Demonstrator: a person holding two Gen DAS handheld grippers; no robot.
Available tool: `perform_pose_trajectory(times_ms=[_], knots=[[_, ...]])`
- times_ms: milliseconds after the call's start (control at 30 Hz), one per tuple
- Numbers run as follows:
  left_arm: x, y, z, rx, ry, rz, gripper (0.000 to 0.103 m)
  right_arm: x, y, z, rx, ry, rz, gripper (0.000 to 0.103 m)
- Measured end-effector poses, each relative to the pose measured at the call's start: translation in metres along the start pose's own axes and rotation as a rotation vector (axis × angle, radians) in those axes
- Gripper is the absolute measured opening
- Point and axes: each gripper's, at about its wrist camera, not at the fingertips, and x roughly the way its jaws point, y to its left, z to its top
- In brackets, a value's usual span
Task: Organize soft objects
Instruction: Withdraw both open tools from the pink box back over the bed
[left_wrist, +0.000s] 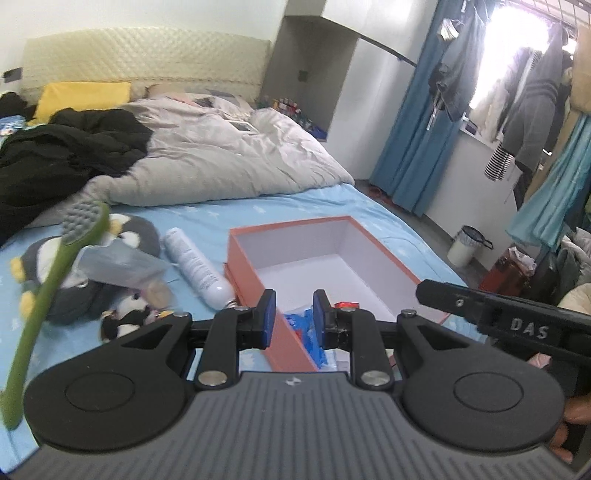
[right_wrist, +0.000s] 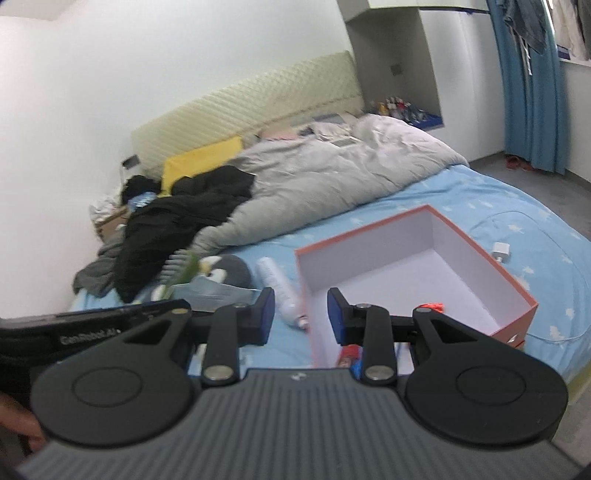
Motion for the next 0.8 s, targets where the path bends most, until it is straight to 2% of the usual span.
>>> perform_pose_trajectory(times_ms=[167,333,400,600,800], knots=[[-0.042,0.006,-0.016,0.023,-0.039,0.035,0.025,-0.019,0.024,-0.009,-0.008,-0.017,0.058,0.035],[-0.071,0.02,-0.032,-0.015,-0.056,0.048,0.028,-0.032,0.049,-0.019,-0.041,-0.031,0.102,0.035],[-0.078,0.025,-0.038,-0.022,-0.058,0.056,0.032,-0.033,0.055,-0.026,-0.049,-0.022,0.121,0.035],[-0.101,0.036,-0.063,-0.03,-0.072,0.101,0.033,-0.036,0.072,-0.049,-0.061,0.002,0.153,0.035],[-0.113,0.049,-0.088,-0.064,-0.068,0.131,0.04,-0.035,0.084,-0.075,-0.083,0.038,0.176,0.035]])
